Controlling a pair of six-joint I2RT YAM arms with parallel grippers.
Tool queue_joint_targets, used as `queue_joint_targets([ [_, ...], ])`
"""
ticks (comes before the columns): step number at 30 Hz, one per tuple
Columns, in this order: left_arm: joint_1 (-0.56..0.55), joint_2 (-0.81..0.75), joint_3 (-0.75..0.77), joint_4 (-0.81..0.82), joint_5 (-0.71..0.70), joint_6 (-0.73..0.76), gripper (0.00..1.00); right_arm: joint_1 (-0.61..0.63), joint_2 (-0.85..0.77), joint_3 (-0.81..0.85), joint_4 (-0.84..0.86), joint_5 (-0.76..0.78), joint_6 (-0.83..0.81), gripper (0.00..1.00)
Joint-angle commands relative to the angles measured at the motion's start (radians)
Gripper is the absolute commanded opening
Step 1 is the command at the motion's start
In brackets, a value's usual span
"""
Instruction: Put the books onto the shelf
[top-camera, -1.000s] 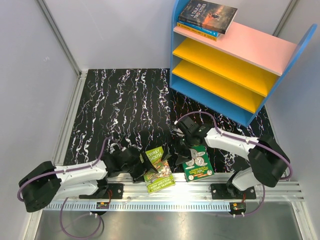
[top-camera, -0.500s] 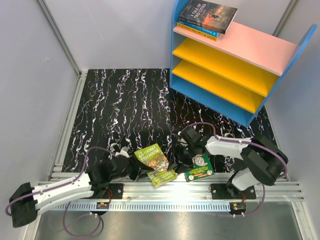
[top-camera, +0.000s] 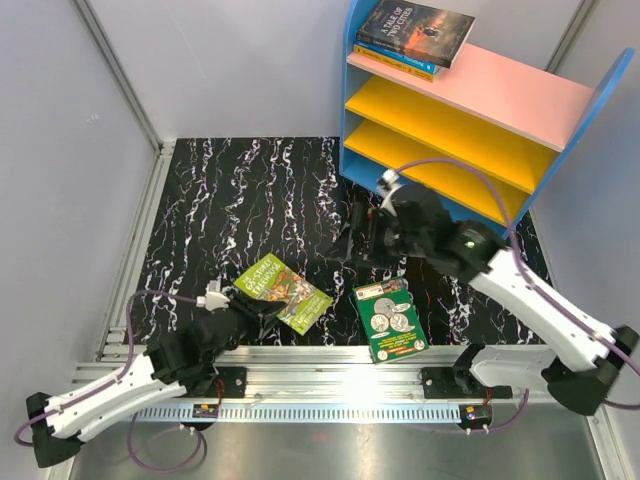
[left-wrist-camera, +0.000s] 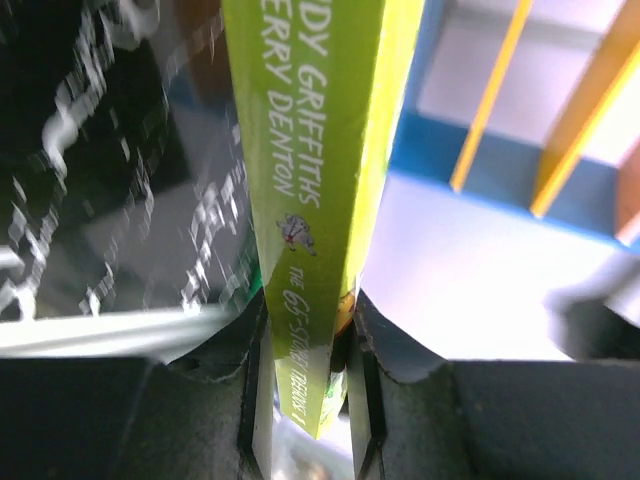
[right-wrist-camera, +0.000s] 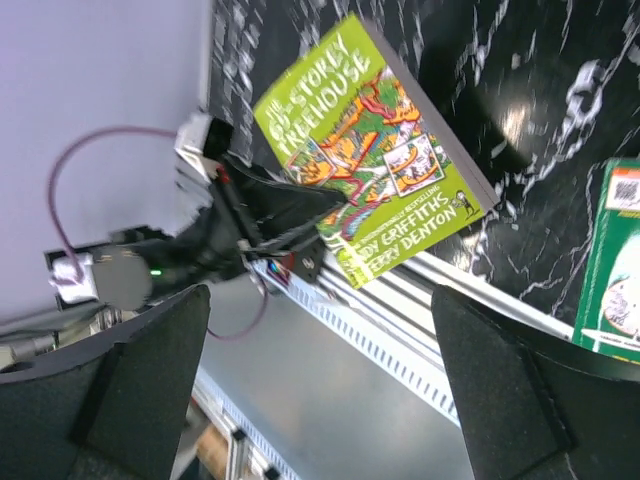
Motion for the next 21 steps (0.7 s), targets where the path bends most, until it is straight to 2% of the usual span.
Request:
queue_joint_targets([
  [1,0.024,0.112,0.16,0.265,-0.188,0.146,0.0,0.001,-0.105,0.143,-0.239,0.216,-0.013,1.0],
  [2,0.042,0.219,0.18,0.329,-0.174,0.237,0.0,0.001,-0.122,0.167,-0.263,0.246,-0.013,1.0],
  [4,0.142,0.34,0.265,0.506,-0.046,0.322,0.0,0.0,-0.177,0.219,-0.331,0.303,-0.009,1.0],
  [5,0.189,0.49,0.311,0.554,0.025,0.385,0.0,0.0,-0.195,0.233,-0.349,0.319,-0.005,1.0],
  [6,0.232,0.561,0.359,0.59,0.167,0.41,0.0,0.0,-0.213,0.245,-0.387,0.334,0.005,1.0],
  [8,0.317,0.768,0.538,0.673,0.278,0.503,0.0,0.0,-0.261,0.271,-0.418,0.374,0.025,1.0],
  [9,0.34,0.837,0.61,0.677,0.294,0.538,0.0,0.0,-0.276,0.277,-0.444,0.386,0.033,1.0],
  [10,0.349,0.896,0.778,0.676,0.311,0.574,0.0,0.0,-0.306,0.282,-0.455,0.411,0.041,1.0],
  [11,0.357,0.952,0.858,0.67,0.347,0.63,0.0,0.0,-0.322,0.282,-0.476,0.422,0.056,1.0],
  [12,0.369,1.075,0.952,0.653,0.361,0.65,0.0,0.0,-0.337,0.283,-0.489,0.431,0.064,1.0],
  [13,0.369,1.127,1.032,0.645,0.389,0.669,0.0,0.0,-0.362,0.293,-0.506,0.455,0.074,1.0],
  [14,0.371,1.189,1.194,0.632,0.415,0.692,0.0,0.0,-0.374,0.294,-0.535,0.468,0.096,1.0],
  [15,0.372,1.28,1.267,0.593,0.424,0.698,0.0,0.0,-0.386,0.299,-0.547,0.478,0.103,1.0],
  [17,0.372,1.37,1.432,0.587,0.455,0.697,0.0,0.0,-0.414,0.314,-0.59,0.511,0.128,1.0],
  [21,0.372,1.517,1.557,0.622,0.478,0.625,0.0,0.0,-0.449,0.354,-0.673,0.573,0.171,1.0],
])
